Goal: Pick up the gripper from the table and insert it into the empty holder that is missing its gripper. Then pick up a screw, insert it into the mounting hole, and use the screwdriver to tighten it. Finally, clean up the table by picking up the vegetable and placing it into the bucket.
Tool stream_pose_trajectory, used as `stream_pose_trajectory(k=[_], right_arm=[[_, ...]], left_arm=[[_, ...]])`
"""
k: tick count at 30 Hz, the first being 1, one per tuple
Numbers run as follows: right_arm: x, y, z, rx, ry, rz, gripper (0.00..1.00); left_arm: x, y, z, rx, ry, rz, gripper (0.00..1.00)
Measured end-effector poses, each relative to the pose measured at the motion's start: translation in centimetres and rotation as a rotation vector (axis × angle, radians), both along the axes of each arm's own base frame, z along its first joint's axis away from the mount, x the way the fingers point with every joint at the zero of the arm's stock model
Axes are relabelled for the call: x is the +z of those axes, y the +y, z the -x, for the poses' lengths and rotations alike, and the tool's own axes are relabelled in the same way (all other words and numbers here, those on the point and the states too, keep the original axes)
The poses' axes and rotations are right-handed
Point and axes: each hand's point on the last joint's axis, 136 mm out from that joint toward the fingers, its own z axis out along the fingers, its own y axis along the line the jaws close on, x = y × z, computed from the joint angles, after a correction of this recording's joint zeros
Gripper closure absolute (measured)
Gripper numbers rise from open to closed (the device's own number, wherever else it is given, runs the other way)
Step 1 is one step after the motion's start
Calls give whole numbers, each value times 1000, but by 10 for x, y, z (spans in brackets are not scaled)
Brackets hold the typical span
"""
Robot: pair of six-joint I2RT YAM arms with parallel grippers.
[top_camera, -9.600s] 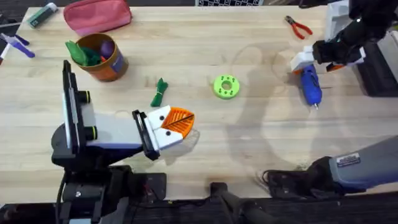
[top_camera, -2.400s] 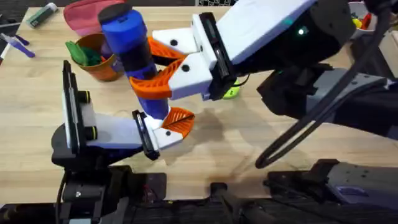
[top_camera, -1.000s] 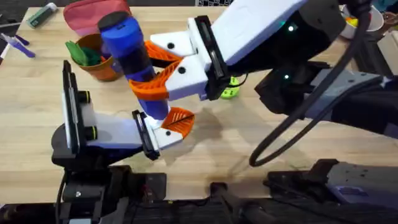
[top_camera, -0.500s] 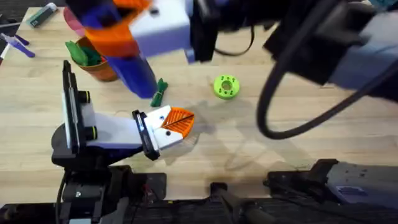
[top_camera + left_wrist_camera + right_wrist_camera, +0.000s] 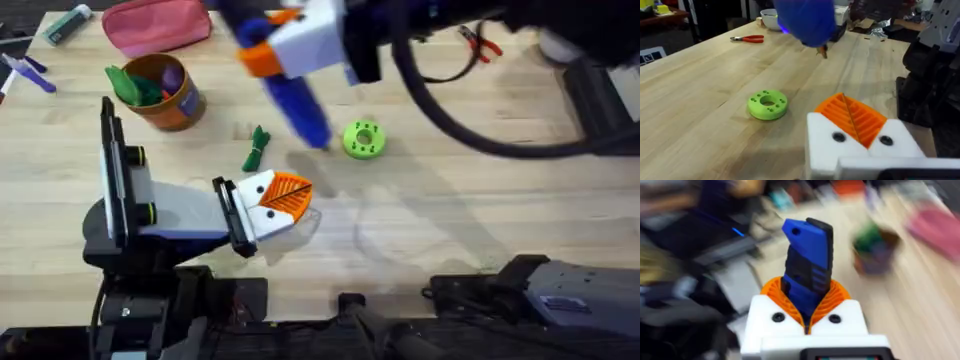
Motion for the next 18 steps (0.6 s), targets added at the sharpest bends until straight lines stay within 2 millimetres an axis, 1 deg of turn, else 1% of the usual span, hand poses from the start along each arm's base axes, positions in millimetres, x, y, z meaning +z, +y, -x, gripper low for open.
stream_pose_trajectory(k=[2, 7, 8, 10, 14, 18], right_arm=[[-14, -19, -14, -100, -26, 129, 977], [-24, -64, -47, -269, -211, 382, 977], [-28, -73, -51, -288, -239, 434, 977], [-43, -96, -56, -312, -283, 571, 977], [-69, -140, -62, -334, -323, 822, 977], [-90, -173, -70, -342, -310, 1001, 977]], left_arm=[[0, 0, 0, 0, 0, 0, 995], [0, 0, 0, 0, 0, 0, 995], [0, 0, 0, 0, 0, 0, 995], [0, 0, 0, 0, 0, 0, 995], [0, 0, 0, 0, 0, 0, 995], [0, 0, 0, 0, 0, 0, 995]])
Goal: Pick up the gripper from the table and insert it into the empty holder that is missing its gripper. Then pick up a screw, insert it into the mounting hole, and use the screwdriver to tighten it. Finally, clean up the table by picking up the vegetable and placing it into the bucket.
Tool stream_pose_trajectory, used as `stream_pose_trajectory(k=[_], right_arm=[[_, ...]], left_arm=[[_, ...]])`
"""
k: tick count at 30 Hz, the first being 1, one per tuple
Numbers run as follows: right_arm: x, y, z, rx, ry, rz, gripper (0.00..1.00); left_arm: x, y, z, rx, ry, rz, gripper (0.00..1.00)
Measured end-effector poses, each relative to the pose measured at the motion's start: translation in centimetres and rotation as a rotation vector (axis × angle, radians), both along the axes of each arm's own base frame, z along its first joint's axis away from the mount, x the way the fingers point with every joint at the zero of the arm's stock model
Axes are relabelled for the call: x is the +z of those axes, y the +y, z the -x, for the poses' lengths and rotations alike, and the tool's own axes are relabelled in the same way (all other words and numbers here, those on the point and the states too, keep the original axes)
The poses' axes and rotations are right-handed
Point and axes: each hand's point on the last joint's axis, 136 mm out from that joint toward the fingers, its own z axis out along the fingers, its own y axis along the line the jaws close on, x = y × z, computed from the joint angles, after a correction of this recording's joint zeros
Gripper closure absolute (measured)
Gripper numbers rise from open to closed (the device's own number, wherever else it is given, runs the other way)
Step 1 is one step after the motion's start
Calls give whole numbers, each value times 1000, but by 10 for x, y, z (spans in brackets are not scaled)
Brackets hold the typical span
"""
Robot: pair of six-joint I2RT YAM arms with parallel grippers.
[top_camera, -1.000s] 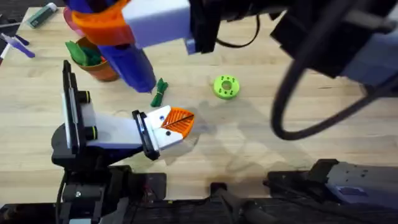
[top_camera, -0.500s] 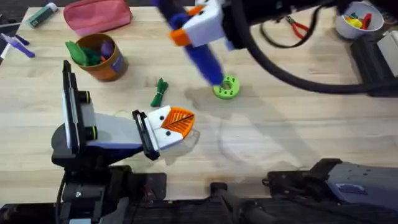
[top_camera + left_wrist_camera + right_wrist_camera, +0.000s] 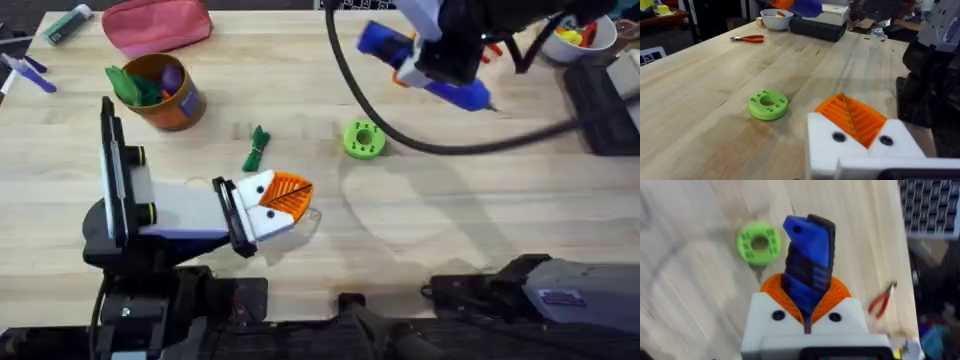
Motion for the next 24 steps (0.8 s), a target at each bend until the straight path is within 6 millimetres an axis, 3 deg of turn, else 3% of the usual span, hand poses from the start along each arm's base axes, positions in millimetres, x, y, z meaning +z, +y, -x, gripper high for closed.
stream_pose_trajectory(k=[10, 18, 24], right_arm=[[-68, -46, -15, -75, 204, 249, 977], [-110, -54, -40, -112, 245, 294, 977], [-144, -72, -41, -127, 265, 301, 977]], left_arm=[[0, 0, 0, 0, 0, 0, 995], [0, 0, 0, 0, 0, 0, 995], [0, 0, 0, 0, 0, 0, 995]])
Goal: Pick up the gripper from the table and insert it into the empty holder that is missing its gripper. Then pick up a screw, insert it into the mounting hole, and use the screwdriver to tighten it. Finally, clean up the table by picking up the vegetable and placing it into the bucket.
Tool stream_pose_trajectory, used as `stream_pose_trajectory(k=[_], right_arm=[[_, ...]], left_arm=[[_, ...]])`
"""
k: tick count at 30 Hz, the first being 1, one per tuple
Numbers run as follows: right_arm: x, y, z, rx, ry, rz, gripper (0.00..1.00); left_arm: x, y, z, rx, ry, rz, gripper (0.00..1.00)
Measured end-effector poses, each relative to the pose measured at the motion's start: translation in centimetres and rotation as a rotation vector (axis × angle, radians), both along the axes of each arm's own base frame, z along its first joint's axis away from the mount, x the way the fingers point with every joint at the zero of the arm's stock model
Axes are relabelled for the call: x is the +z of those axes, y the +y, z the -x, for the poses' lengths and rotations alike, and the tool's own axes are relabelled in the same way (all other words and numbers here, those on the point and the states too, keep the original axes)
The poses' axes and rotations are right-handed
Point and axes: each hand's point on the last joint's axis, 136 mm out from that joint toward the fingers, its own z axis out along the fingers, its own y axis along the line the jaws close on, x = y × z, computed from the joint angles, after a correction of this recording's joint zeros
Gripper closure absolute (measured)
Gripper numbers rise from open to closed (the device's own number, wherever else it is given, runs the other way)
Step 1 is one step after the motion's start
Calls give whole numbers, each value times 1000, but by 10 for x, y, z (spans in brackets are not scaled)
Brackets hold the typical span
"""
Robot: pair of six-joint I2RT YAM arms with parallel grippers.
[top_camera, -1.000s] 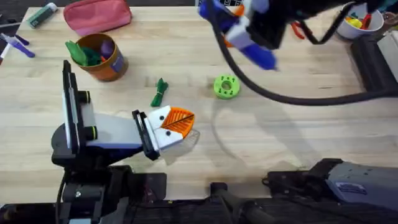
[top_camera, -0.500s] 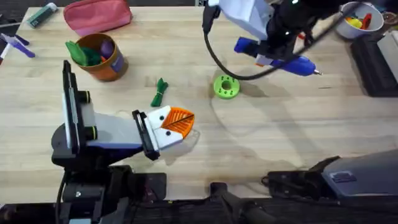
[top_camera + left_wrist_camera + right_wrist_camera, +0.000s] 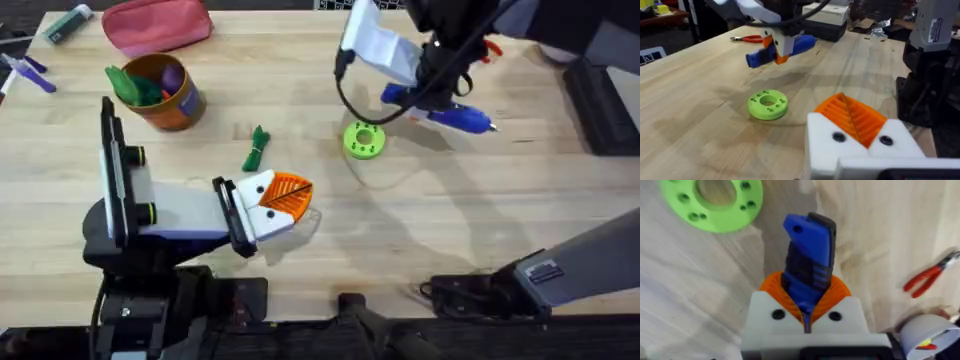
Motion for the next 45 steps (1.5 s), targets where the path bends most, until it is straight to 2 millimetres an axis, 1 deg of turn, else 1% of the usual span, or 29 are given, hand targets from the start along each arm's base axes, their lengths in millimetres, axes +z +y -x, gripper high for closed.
stream_pose_trajectory(k=[4, 7, 10, 12, 17, 19, 22, 23, 28, 29, 31, 36, 41, 43, 45], right_arm=[[-18, -17, 6, -17, 53, -35, 977], [-26, -31, 10, -12, 86, -47, 977], [-33, -41, 10, 11, 92, -49, 977], [-38, -44, 11, 42, 100, -43, 977], [-45, -42, 12, 113, 106, -41, 977], [-46, -42, 13, 124, 113, -41, 935], [-47, -42, 13, 135, 116, -39, 897], [-48, -42, 13, 136, 119, -38, 834], [-49, -41, 13, 139, 120, -43, 123], [-49, -41, 13, 140, 120, -44, 40], [-49, -41, 13, 138, 119, -46, 9], [-49, -40, 13, 119, 117, -55, 8], [-49, -24, 16, 44, 120, -162, 8], [-44, -19, 16, -2, 106, -202, 8], [-32, -16, 14, -49, 71, -239, 8]], left_arm=[[0, 0, 0, 0, 0, 0, 995], [0, 0, 0, 0, 0, 0, 995], [0, 0, 0, 0, 0, 0, 995], [0, 0, 0, 0, 0, 0, 995], [0, 0, 0, 0, 0, 0, 995], [0, 0, 0, 0, 0, 0, 995], [0, 0, 0, 0, 0, 0, 995], [0, 0, 0, 0, 0, 0, 995], [0, 0, 0, 0, 0, 0, 995], [0, 0, 0, 0, 0, 0, 995], [0, 0, 0, 0, 0, 0, 995], [0, 0, 0, 0, 0, 0, 995], [0, 0, 0, 0, 0, 0, 995], [0, 0, 0, 0, 0, 0, 995], [0, 0, 0, 0, 0, 0, 995]])
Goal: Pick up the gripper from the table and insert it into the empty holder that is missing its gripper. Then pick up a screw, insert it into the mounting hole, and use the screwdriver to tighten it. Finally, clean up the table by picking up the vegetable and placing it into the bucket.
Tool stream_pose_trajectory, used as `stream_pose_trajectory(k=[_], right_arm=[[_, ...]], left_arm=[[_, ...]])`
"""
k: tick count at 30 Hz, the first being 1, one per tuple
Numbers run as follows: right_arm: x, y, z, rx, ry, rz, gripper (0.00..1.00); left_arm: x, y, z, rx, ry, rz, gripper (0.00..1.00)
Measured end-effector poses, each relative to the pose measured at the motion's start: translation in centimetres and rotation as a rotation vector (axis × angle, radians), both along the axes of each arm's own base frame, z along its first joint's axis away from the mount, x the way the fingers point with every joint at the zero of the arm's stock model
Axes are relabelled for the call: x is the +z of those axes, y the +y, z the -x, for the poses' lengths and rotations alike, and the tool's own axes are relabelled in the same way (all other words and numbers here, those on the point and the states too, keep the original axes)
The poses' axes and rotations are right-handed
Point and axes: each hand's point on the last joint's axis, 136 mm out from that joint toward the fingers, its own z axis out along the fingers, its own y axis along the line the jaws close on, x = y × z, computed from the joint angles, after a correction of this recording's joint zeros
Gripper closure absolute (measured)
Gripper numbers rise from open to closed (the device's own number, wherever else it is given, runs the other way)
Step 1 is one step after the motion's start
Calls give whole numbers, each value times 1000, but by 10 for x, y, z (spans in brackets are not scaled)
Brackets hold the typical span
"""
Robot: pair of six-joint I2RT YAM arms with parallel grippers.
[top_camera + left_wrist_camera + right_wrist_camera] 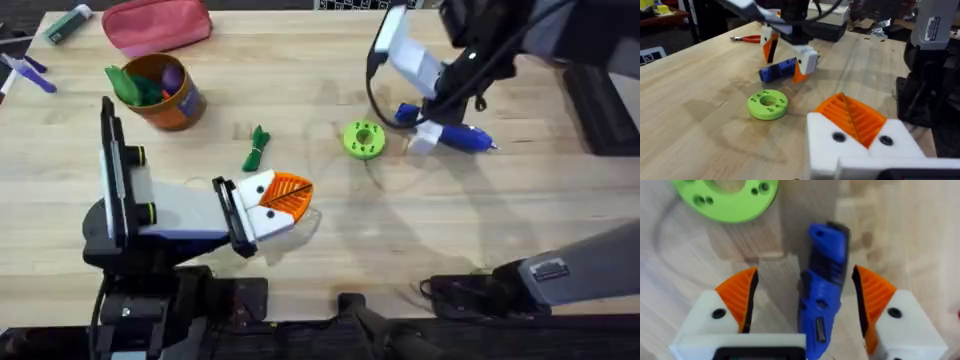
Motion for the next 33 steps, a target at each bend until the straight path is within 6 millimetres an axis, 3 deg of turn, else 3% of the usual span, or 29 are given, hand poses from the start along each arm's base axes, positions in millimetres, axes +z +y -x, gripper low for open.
stream_pose_trajectory(k=[2, 3, 8, 9, 13, 17, 26, 30, 33], right_arm=[[20, 3, -5, -62, -52, -38, 7], [31, 5, -9, -97, -81, -58, 7], [104, 12, -29, -363, -248, -215, 9], [117, 13, -31, -413, -273, -249, 8], [165, 13, -30, -625, -347, -397, 8], [190, 11, -13, -781, -354, -502, 8], [231, 1, 44, -891, -372, -603, 8], [243, -4, 69, -896, -410, -646, 8], [233, -8, 88, -907, -414, -659, 9]], left_arm=[[0, 0, 0, 0, 0, 0, 994], [0, 0, 0, 0, -6, -2, 937], [0, 0, 0, 0, -4, -2, 157], [0, 0, 0, -1, 0, 0, 55], [0, 0, 0, 0, -3, -1, 15], [1, 1, -2, 12, -1, 2, 15], [9, 19, -30, 228, 81, 18, 15], [30, 31, -34, 336, 110, -29, 15], [52, 43, -37, 428, 145, -100, 15]])
